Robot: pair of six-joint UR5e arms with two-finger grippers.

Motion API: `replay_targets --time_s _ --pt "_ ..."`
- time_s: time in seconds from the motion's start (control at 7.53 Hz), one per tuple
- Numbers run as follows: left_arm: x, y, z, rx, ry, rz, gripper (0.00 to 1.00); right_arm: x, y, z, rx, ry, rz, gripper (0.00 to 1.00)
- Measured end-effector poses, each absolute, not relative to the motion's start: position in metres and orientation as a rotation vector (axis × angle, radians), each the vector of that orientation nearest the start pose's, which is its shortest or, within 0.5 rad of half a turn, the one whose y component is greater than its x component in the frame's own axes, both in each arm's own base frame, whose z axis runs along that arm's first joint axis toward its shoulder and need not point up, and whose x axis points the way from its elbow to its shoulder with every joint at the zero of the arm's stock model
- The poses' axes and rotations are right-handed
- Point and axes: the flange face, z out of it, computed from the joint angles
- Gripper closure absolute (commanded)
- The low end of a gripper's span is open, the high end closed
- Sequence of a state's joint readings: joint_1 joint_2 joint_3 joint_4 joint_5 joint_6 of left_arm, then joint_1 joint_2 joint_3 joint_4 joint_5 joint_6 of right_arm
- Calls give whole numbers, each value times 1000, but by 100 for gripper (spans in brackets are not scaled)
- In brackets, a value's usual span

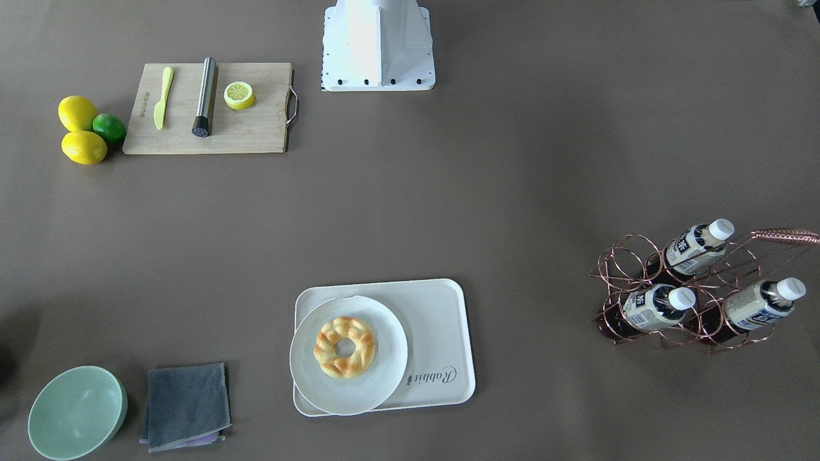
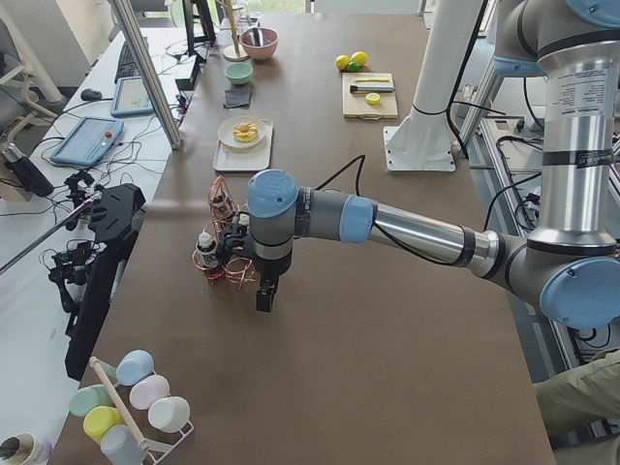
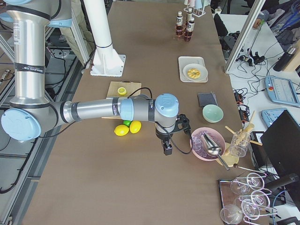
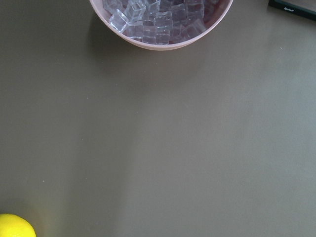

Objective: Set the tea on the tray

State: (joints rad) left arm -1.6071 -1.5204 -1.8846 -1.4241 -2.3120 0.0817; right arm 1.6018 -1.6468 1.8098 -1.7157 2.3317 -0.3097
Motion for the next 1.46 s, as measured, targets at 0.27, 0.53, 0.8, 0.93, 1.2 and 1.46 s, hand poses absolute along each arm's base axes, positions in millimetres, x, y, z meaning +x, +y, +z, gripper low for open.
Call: replay_targets --time_s 0.27,0.53,0.8,0.93,1.2,1.46 --pt "-81 -459 543 163 742 96 3 78 -453 594 144 -747 -274 0" --pt "-79 -460 539 168 743 100 3 78 -452 595 139 -748 -269 0" --pt "-79 -462 539 167 742 100 3 77 -454 594 139 -751 -263 0" --pt "-79 -461 540 162 744 97 3 77 -454 593 140 -755 -262 0" --pt "-78 -459 543 152 748 93 3 77 -453 595 136 -762 -261 0" --pt "-75 -454 542 140 801 89 3 76 -455 595 137 -769 -259 0"
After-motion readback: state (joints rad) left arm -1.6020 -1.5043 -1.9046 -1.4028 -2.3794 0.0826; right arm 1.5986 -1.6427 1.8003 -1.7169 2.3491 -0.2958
